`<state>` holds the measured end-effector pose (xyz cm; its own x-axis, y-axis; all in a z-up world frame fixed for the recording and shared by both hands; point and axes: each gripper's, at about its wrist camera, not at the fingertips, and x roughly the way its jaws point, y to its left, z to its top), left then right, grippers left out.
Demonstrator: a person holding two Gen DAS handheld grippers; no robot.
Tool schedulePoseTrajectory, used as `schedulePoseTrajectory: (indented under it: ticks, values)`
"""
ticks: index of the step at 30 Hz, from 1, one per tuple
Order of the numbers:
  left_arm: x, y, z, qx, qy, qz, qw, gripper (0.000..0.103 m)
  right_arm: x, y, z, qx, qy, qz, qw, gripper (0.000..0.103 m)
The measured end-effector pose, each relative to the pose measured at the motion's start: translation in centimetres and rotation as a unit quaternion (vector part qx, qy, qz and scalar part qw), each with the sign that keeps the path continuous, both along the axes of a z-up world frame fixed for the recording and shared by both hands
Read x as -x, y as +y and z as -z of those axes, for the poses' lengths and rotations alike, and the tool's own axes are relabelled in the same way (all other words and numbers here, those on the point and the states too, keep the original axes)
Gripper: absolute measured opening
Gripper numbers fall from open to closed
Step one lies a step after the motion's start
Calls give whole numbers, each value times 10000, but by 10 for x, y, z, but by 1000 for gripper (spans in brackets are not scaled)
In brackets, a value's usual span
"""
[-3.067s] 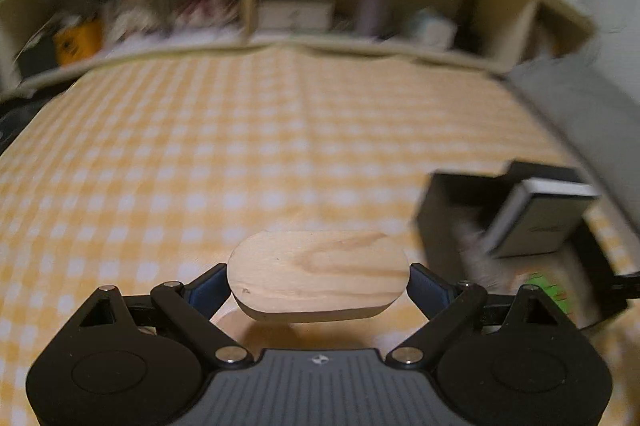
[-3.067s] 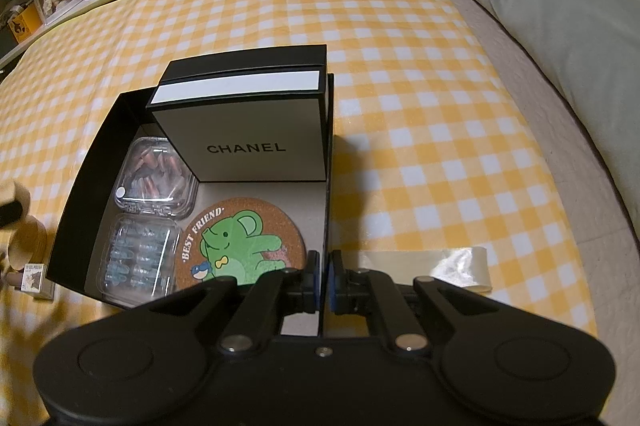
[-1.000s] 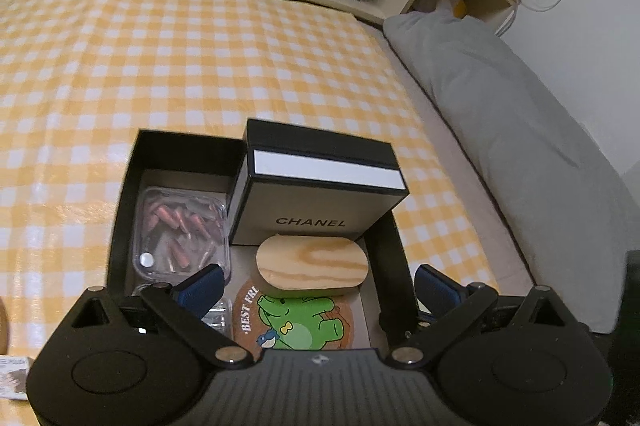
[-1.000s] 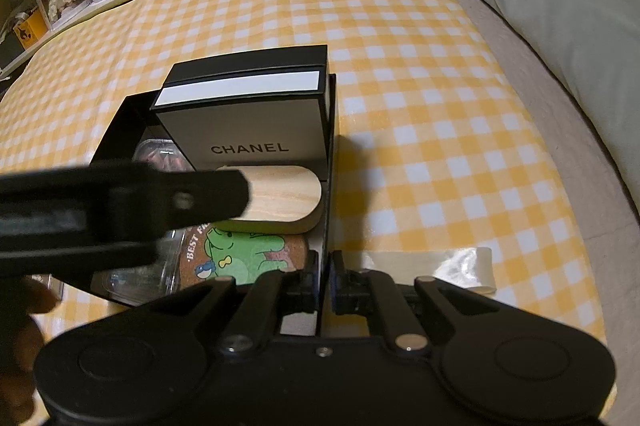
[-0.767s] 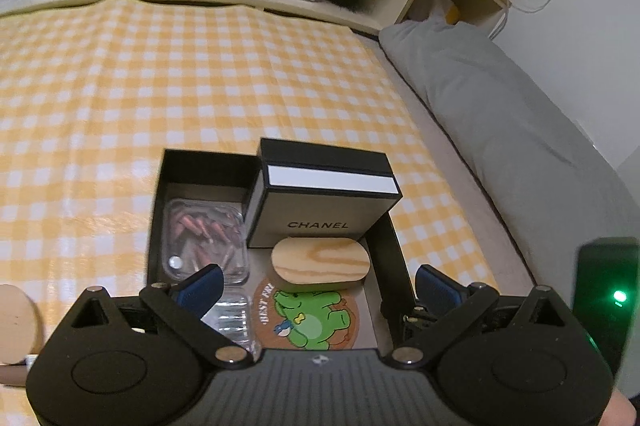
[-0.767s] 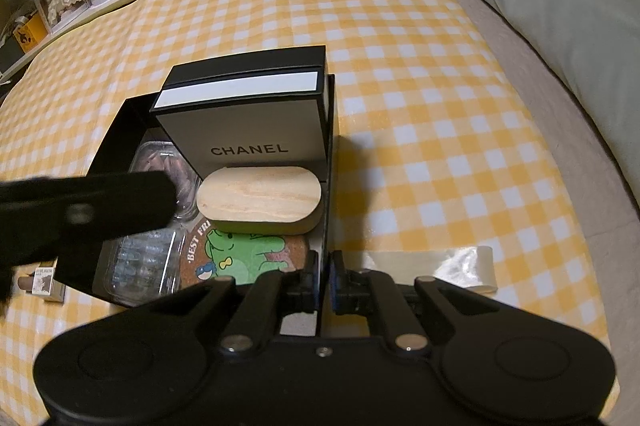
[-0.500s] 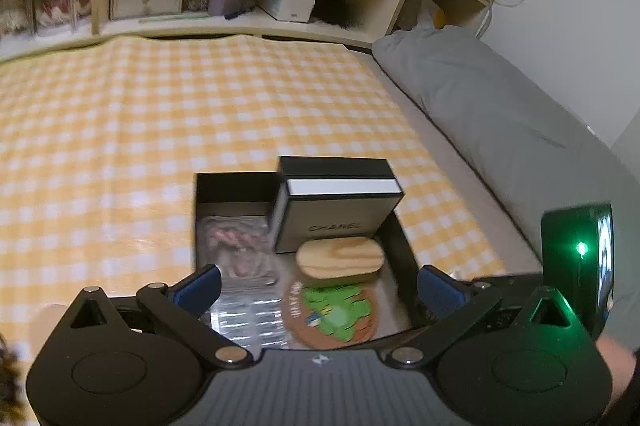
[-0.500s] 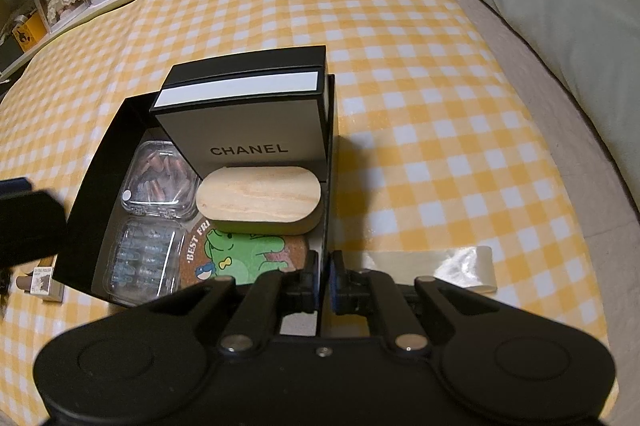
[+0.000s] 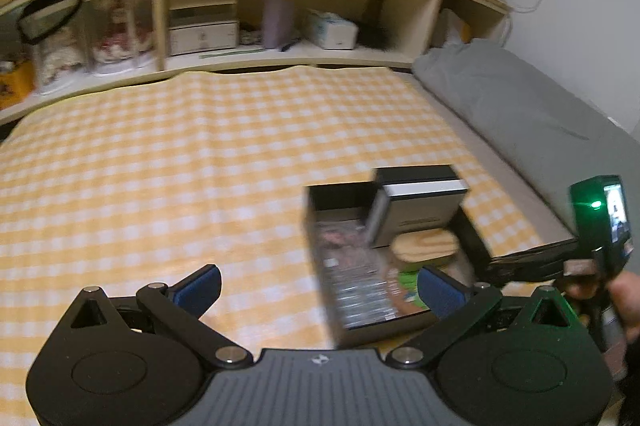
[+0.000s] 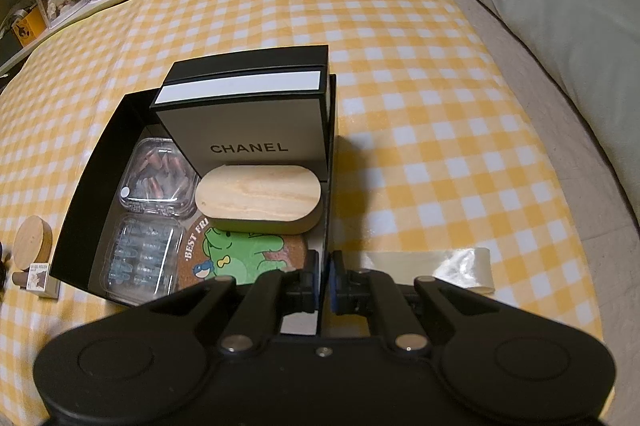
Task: Organize rigid objects
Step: 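Move the left gripper to the black coiled spring and grasp it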
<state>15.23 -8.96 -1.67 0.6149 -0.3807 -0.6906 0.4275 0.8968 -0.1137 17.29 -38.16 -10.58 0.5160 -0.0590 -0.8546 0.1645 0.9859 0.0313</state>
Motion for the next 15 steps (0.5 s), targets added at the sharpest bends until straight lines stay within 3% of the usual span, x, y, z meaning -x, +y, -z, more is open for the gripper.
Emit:
schedulePoseTrajectory:
  ticks: [7, 15]
  values:
    - [-13, 57, 4, -457, 58, -507, 9977, 95, 1, 2, 1, 43, 7, -15, 10000, 5]
    - [-30, 98, 47, -875, 580, -1135, 9880, 81, 1, 2, 1, 51, 8, -19, 10000, 5]
